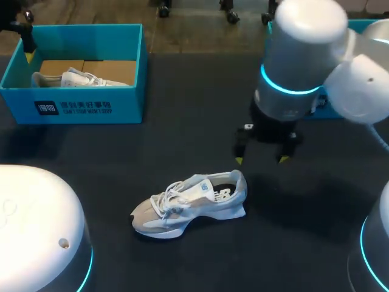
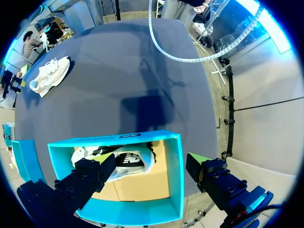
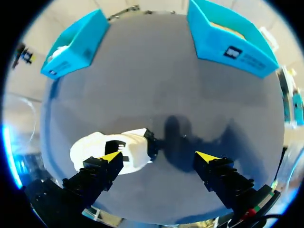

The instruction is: Take the shoe out of the shoebox, open the shoe tongue, remove and reinsert the insole, then place the shoe into the shoebox

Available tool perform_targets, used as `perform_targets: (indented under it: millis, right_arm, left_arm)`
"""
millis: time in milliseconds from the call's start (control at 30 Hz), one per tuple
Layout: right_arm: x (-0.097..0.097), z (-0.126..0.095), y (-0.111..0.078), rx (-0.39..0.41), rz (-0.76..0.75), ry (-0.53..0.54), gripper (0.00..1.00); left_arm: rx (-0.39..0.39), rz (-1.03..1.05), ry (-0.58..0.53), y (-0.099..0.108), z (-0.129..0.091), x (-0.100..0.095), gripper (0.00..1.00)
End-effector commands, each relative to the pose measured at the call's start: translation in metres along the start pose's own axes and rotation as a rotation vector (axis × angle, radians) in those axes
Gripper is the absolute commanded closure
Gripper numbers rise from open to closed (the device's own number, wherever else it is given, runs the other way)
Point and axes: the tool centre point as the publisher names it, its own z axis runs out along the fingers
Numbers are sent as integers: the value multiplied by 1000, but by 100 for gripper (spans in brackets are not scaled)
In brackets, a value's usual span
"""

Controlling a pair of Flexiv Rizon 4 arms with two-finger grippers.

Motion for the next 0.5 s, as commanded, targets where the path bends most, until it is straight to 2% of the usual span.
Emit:
perform_targets:
  millis: [33, 67, 400, 500]
  right_arm:
    - [-41, -9, -8, -49, -522, 509, 0]
    - [-46, -5, -7, 37, -536, 517, 0]
    - [-46, -5, -7, 37, -536, 517, 0]
    - [-53, 11, -8, -2, -753, 667, 0]
  left_arm:
    - [-2, 1, 2, -1, 0, 0, 0]
    - [-2, 1, 2, -1, 0, 0, 0]
    - [-2, 1, 2, -1, 0, 0, 0]
    - [-2, 1, 2, -1, 0, 0, 0]
